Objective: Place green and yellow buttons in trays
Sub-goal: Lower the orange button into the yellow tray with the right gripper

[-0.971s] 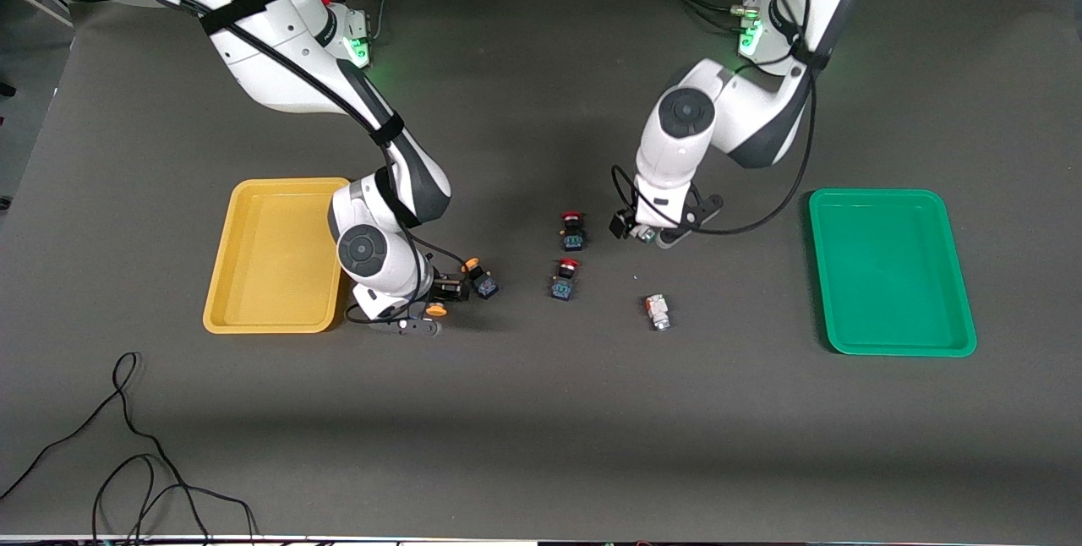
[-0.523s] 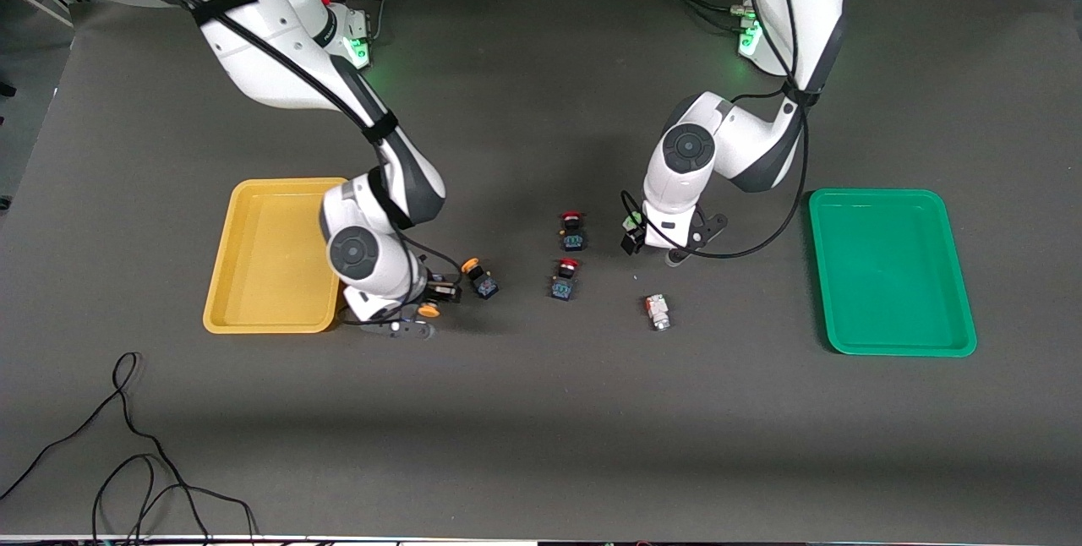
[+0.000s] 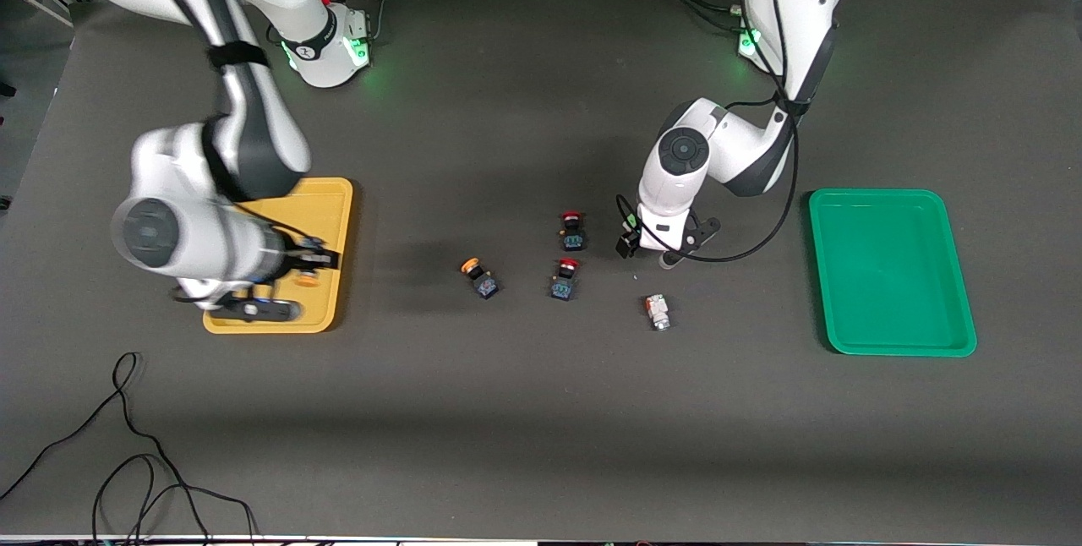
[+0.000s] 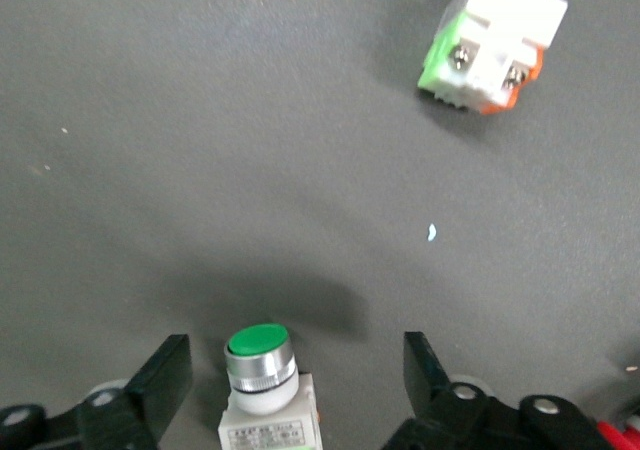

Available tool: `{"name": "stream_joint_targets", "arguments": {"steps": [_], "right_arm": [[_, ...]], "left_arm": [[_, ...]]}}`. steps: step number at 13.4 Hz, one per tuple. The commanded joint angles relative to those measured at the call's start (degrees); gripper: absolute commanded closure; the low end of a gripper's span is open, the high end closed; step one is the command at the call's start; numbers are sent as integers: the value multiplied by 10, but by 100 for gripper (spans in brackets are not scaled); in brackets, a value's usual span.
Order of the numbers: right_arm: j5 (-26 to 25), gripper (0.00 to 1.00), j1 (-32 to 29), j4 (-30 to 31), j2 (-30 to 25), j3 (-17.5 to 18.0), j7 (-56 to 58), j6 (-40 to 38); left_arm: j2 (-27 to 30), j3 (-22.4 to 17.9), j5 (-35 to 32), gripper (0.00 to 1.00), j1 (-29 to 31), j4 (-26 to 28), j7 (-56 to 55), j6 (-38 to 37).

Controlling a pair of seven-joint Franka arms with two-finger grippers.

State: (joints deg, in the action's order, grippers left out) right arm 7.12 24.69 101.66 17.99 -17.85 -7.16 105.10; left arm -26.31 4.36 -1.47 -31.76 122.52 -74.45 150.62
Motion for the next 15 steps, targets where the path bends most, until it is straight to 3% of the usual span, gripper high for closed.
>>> {"name": "stream_joint_targets", "arguments": {"steps": [1, 2, 3, 6, 9, 14, 15], "right_arm": [[5, 100, 5, 60, -13, -70, 133, 22], [5, 100, 6, 87, -15, -86, 154, 49], [5, 100, 6, 120, -17, -92, 172, 88], [6, 100, 7, 227, -19, -92, 183, 245], [38, 100, 11, 257, 10, -88, 183, 323], [68, 100, 35, 270, 35, -86, 182, 366], [68, 90, 35, 270, 35, -86, 182, 364]], "left_arm": [[-4, -4, -12, 12, -25, -6, -21, 3], [-5, -4, -13, 27, -29, -6, -21, 2], [-4, -4, -13, 34, -29, -6, -21, 1], [-3, -4, -26, 71, -27, -4, -19, 2], [-3, -4, -27, 98, -27, -4, -19, 1], [51, -4, -27, 100, -20, -4, -14, -48], [70, -3, -27, 100, -20, -5, -14, -72]]}}
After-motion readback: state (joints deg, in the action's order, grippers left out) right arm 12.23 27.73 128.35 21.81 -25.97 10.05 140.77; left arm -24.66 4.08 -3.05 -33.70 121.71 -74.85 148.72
